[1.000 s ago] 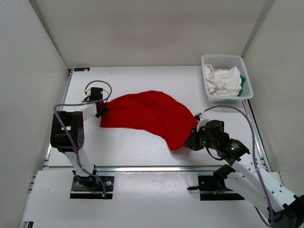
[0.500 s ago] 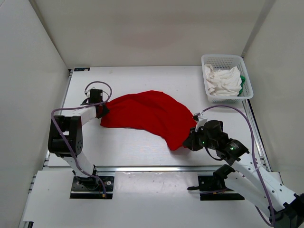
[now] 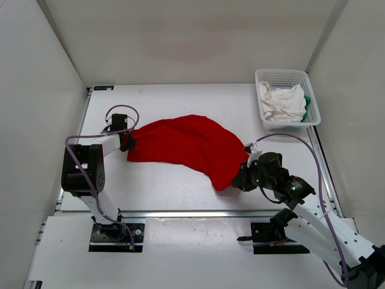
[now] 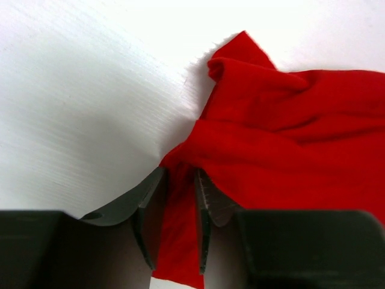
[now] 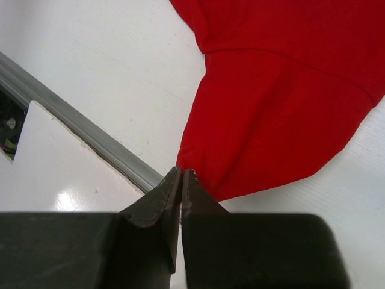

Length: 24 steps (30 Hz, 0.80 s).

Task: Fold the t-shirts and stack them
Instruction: Flatten out the tshirt

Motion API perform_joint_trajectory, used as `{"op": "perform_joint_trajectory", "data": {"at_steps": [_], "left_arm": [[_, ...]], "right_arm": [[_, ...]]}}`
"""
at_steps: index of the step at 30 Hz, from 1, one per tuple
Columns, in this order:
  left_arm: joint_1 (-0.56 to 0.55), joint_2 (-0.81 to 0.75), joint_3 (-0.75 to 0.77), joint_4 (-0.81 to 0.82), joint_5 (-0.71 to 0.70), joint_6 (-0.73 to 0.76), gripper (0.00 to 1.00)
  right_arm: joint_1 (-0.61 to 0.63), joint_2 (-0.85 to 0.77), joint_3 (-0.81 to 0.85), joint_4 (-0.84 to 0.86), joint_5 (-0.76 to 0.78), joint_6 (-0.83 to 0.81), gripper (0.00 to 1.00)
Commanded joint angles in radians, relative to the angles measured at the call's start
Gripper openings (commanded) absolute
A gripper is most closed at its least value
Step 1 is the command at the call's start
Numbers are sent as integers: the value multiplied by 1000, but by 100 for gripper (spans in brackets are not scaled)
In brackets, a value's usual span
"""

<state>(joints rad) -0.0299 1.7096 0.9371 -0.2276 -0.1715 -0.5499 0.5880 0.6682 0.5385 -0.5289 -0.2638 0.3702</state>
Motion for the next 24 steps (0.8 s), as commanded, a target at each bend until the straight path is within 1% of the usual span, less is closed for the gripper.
{"op": "perform_joint_trajectory", "data": {"at_steps": [1, 2, 4, 5, 6, 7, 8, 12, 16, 17, 20, 21, 23, 24], "left_arm": [[7, 12, 25, -4, 29, 2, 34], [5, 10, 23, -1, 33, -1, 32], [4, 5, 23, 2, 30, 2, 21], [5, -2, 25, 5, 27, 7, 19], [2, -8, 23, 7, 26, 7, 13], [4, -14, 28, 5, 30, 4, 13], [-1, -25, 26, -1, 33, 2, 9], [-16, -117, 20, -9, 47, 15, 5], [-21, -278, -39, -16, 88, 15, 5], [-13, -310, -79, -16, 95, 16, 5], [-12, -523, -211, 30, 125, 8, 10], [-7, -560, -266, 34, 139, 11, 11], [11, -693, -338, 22, 164, -1, 13], [15, -726, -392, 20, 167, 2, 14]], "right_arm": [[0, 4, 38, 37, -11, 1, 0], [-7, -1, 38, 41, -12, -8, 0], [-8, 1, 46, 40, -17, -13, 0], [-11, 5, 44, 40, -17, -8, 0], [-8, 4, 41, 47, -15, -10, 0], [-8, 2, 41, 46, -18, -8, 0], [-1, 7, 37, 49, -17, -8, 0], [27, 14, 41, 55, 0, 1, 0], [16, -5, 58, 30, 8, -10, 0], [10, -16, 55, 21, 11, -5, 0], [-2, -35, 49, 4, -14, -1, 0], [2, -39, 46, -2, -17, 1, 0], [1, -44, 52, -22, -9, 4, 0], [4, -50, 52, -35, -3, 9, 0]]}}
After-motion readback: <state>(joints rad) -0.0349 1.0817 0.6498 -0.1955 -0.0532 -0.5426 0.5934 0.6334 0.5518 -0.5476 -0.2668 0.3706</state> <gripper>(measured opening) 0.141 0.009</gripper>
